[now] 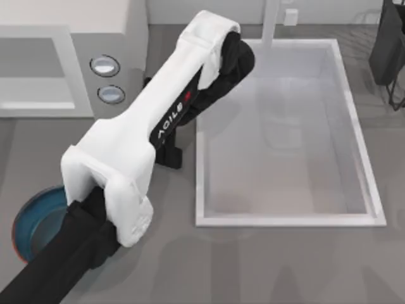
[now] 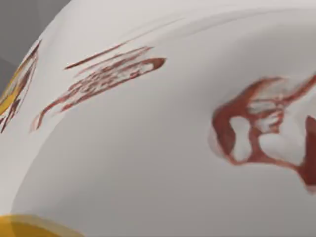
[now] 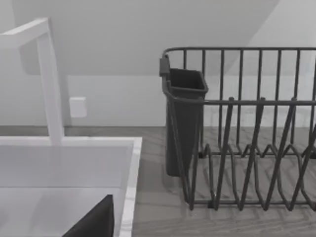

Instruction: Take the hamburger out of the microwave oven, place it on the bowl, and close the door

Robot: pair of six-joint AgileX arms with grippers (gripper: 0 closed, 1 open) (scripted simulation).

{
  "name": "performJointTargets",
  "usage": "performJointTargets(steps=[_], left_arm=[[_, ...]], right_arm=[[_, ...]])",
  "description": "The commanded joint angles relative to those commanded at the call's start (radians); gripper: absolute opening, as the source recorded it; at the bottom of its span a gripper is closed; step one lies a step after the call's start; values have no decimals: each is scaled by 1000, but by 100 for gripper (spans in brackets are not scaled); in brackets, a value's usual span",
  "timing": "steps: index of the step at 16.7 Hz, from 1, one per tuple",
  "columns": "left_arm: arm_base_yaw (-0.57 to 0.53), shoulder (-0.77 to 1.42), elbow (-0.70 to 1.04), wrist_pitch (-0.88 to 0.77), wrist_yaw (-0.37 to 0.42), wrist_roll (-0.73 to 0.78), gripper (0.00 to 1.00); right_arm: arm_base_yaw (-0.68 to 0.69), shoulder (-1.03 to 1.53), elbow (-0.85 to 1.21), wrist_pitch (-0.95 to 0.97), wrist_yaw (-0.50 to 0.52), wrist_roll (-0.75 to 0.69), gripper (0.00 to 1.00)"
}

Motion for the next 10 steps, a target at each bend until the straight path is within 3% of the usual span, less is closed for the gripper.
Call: performJointTargets(steps=[10], left_arm=[[-20, -251, -344, 17, -75, -128, 0]], right_arm=[[0, 0, 0, 0, 0, 0, 100]])
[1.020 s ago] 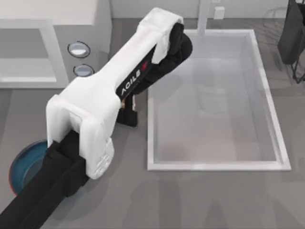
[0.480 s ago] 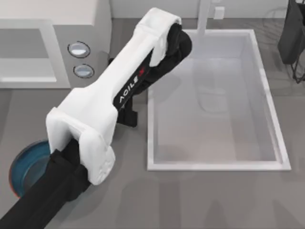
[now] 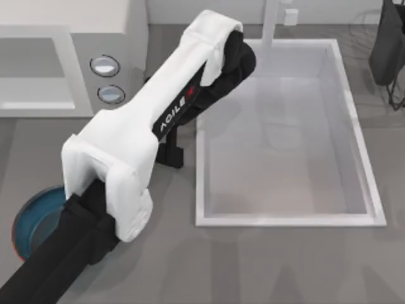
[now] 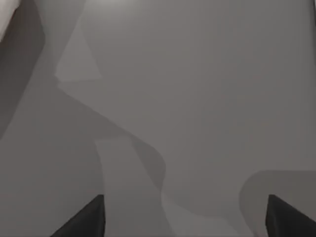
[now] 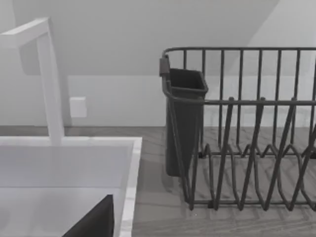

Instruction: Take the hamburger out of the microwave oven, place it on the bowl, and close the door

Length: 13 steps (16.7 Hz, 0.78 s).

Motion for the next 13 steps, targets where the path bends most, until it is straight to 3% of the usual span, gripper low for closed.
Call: performJointTargets(steps=[13], left_arm=[[-39, -287, -788, 93, -96, -262, 0]], right_arm=[[0, 0, 0, 0, 0, 0, 100]])
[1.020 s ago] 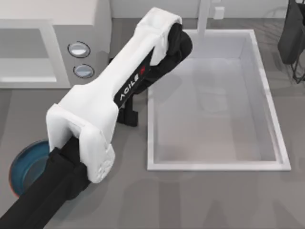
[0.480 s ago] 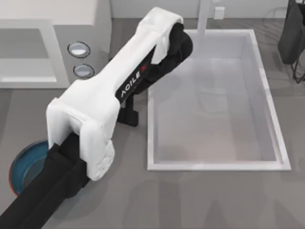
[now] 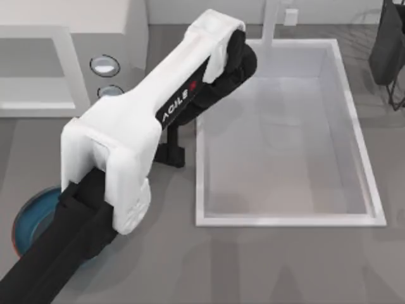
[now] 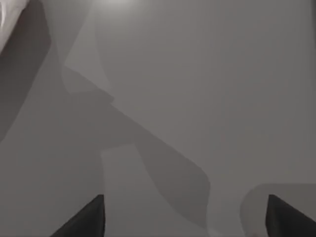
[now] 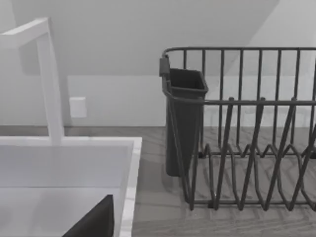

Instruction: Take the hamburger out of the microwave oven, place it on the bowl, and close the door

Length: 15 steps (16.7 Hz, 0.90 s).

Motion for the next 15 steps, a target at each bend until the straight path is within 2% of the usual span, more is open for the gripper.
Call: performJointTargets(steps=[8, 15], left_arm=[[-20, -60, -417, 57, -41, -129, 0], [-26, -8, -587, 84, -54, -172, 0]], right_arm=[[0, 0, 0, 0, 0, 0, 100], [0, 0, 0, 0, 0, 0, 100]])
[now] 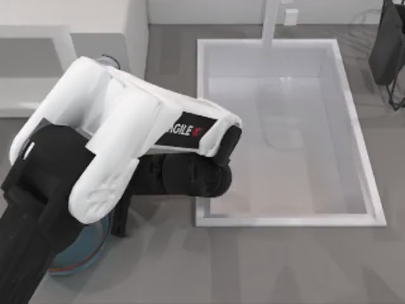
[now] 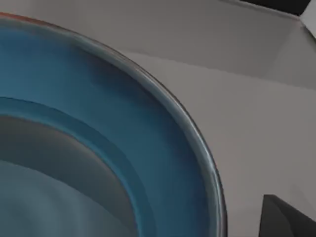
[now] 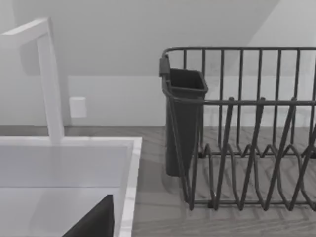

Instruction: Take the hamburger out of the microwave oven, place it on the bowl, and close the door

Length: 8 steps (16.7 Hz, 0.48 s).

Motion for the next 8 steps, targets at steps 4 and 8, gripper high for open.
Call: performJointTargets(steps=[4, 8], left_arm=[[0, 0, 0, 0, 0, 0, 0], [0, 0, 0, 0, 0, 0, 23]], right_arm=[[0, 0, 0, 0, 0, 0, 100], [0, 0, 0, 0, 0, 0, 100]])
